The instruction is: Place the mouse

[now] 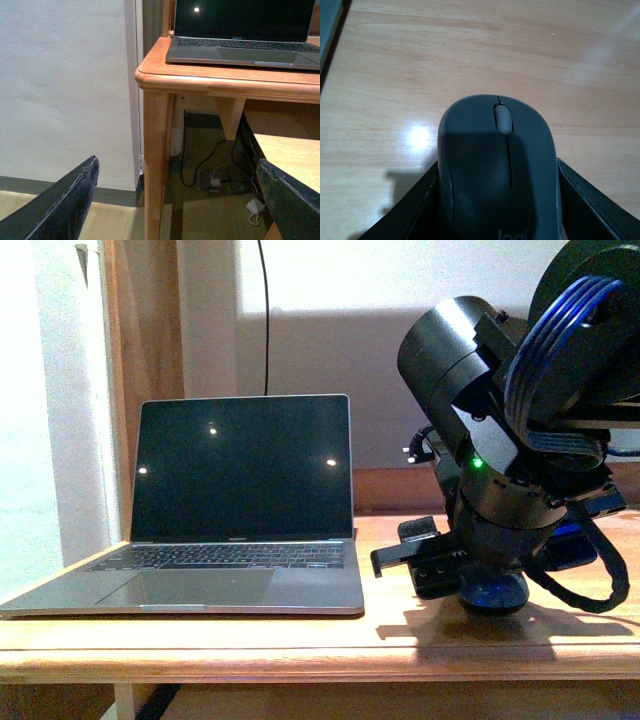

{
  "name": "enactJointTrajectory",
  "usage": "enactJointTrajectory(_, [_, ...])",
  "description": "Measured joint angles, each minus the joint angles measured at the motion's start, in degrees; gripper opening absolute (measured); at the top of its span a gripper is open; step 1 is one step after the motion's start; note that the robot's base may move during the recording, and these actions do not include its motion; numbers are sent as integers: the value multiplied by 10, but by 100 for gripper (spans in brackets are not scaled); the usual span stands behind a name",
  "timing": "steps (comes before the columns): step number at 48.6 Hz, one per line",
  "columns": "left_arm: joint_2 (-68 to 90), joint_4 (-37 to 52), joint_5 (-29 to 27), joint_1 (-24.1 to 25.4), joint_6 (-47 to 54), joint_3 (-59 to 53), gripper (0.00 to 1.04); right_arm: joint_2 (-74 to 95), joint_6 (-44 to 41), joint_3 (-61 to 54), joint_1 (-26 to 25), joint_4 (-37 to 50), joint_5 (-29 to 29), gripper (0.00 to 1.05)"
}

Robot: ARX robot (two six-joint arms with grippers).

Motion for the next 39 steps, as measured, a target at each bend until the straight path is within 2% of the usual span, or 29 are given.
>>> enactJointTrajectory(14, [0,0,0,0,0,0,97,31,5,36,-11,-12,5,57])
enactJointTrajectory(26, [0,0,0,0,0,0,97,32,-3,36,-15,17,-16,97])
enactJointTrajectory(31, [0,0,0,0,0,0,97,30,-3,33,-20,28,-33,97])
enactJointTrajectory(39, [0,0,0,0,0,0,97,-17,-10,-9,-37,64,-93,97])
